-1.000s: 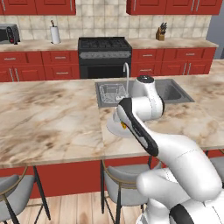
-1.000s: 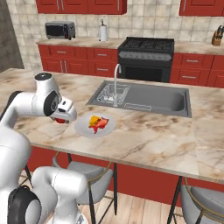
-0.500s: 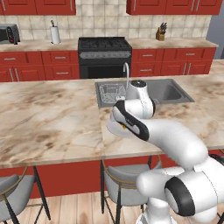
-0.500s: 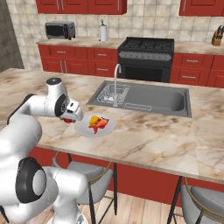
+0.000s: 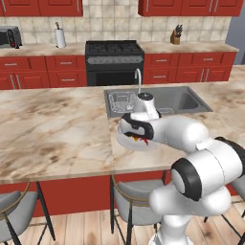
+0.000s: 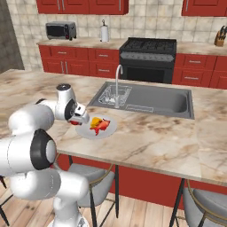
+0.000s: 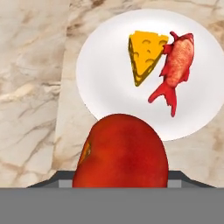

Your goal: Take the cheese, fish, and tomato from the fridge and place them on the plate on the dining counter to create an appetizer plate.

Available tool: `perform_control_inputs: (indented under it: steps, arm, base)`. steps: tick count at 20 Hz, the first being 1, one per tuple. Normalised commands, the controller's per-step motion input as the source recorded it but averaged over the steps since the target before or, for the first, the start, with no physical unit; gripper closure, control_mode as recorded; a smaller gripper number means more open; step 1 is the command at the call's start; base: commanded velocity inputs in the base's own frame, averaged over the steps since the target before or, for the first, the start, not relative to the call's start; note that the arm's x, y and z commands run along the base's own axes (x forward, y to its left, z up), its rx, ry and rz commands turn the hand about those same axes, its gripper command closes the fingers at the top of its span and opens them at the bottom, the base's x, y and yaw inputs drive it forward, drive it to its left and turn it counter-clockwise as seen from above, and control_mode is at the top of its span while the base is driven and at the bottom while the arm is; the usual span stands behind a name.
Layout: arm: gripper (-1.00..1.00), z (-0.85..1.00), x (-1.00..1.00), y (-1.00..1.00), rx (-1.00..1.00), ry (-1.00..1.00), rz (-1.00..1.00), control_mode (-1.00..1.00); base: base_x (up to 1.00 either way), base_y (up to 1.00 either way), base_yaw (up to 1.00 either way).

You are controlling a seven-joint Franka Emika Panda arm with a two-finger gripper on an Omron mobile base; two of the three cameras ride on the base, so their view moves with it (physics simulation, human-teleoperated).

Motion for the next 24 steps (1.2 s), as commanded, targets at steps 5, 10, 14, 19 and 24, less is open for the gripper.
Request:
perform_control_inputs:
  steps: [5,10,14,19,24]
  arm:
    - [1.0,-0.38,0.53,0.0,0.0,0.02,0.0,-1.0]
    - [1.0,-0.41,0.55,0.0,0.0,0.03,0.0,-1.0]
    - [1.0,-0.38,0.56,0.0,0.0,0.03,0.0,-1.0]
    - [1.0,-0.38,0.52,0.0,0.0,0.05,-0.01,-1.0]
    - [-1.0,-0.35,0.38,0.0,0.0,0.04,0.0,-1.0]
  base:
    - [0.0,0.0,0.0]
    - [0.0,0.0,0.0]
    - [0.0,0.0,0.0]
    - [0.0,0.0,0.0]
    - [0.0,0.0,0.0]
